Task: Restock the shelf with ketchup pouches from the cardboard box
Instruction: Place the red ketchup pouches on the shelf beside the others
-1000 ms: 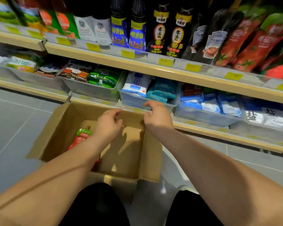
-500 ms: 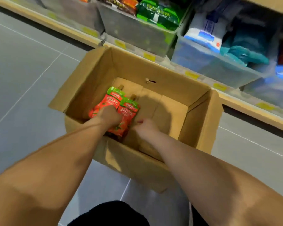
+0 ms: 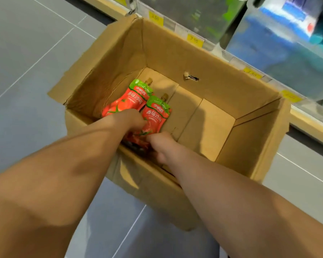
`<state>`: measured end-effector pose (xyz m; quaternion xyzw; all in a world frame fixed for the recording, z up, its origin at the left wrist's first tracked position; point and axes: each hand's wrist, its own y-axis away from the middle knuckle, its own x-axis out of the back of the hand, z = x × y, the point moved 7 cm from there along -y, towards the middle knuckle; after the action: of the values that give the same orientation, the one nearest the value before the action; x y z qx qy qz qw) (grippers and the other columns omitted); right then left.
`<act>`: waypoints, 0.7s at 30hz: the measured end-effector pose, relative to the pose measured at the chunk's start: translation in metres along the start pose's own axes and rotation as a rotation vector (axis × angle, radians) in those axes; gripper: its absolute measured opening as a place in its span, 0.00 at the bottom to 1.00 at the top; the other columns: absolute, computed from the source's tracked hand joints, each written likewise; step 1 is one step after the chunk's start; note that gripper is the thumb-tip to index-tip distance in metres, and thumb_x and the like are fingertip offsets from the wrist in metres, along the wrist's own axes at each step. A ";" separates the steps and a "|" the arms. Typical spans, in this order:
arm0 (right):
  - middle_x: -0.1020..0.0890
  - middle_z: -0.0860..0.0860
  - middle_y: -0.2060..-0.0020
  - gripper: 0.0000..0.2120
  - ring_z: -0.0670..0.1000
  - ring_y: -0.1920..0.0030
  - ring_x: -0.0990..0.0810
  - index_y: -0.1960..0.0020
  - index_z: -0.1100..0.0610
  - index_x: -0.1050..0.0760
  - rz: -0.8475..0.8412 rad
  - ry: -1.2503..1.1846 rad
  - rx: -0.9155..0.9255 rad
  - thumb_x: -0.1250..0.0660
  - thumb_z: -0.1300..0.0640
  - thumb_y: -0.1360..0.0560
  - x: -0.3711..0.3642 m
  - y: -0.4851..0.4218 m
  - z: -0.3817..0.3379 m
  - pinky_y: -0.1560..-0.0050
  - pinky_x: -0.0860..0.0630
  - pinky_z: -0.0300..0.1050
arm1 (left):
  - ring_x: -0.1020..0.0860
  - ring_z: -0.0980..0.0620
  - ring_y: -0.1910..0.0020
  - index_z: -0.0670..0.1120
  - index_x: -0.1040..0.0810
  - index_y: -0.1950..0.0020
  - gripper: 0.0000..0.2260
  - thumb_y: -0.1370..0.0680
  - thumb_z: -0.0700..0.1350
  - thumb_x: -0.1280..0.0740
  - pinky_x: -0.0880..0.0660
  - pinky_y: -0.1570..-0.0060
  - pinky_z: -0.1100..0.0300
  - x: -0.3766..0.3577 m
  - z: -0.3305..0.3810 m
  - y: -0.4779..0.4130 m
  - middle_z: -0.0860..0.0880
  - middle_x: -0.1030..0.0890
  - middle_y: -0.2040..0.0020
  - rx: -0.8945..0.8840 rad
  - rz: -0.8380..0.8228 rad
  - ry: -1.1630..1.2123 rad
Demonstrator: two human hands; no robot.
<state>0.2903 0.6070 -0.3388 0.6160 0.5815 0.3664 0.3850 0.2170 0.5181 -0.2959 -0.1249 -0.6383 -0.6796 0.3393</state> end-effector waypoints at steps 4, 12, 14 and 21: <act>0.20 0.54 0.55 0.15 0.51 0.60 0.21 0.45 0.58 0.28 -0.018 -0.017 -0.020 0.29 0.64 0.30 0.013 0.000 -0.002 0.63 0.24 0.44 | 0.23 0.38 0.43 0.35 0.26 0.39 0.21 0.21 0.52 0.40 0.28 0.48 0.53 0.000 0.005 0.000 0.36 0.22 0.41 -0.053 0.038 0.020; 0.21 0.60 0.44 0.24 0.53 0.60 0.20 0.37 0.63 0.30 -0.015 -0.027 0.043 0.28 0.65 0.30 0.042 0.034 -0.028 0.65 0.23 0.44 | 0.24 0.41 0.43 0.42 0.32 0.31 0.24 0.24 0.49 0.33 0.27 0.48 0.55 0.011 0.029 0.033 0.38 0.23 0.39 -0.200 0.084 0.256; 0.21 0.60 0.44 0.24 0.55 0.53 0.20 0.37 0.63 0.31 0.008 -0.014 0.063 0.28 0.67 0.31 0.056 0.049 -0.037 0.62 0.22 0.45 | 0.22 0.44 0.48 0.42 0.29 0.33 0.23 0.26 0.45 0.30 0.26 0.52 0.56 0.017 0.037 0.045 0.40 0.22 0.41 -0.266 0.108 0.393; 0.21 0.53 0.59 0.16 0.59 0.51 0.20 0.57 0.54 0.27 0.219 0.002 0.308 0.28 0.72 0.35 0.122 0.130 -0.080 0.60 0.19 0.52 | 0.20 0.53 0.56 0.46 0.23 0.40 0.17 0.28 0.43 0.28 0.23 0.61 0.61 0.044 0.088 0.114 0.46 0.19 0.49 -0.473 0.101 0.601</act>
<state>0.2811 0.7290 -0.1868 0.7270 0.5606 0.3133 0.2432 0.2319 0.5934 -0.1669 -0.0264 -0.3292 -0.7967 0.5062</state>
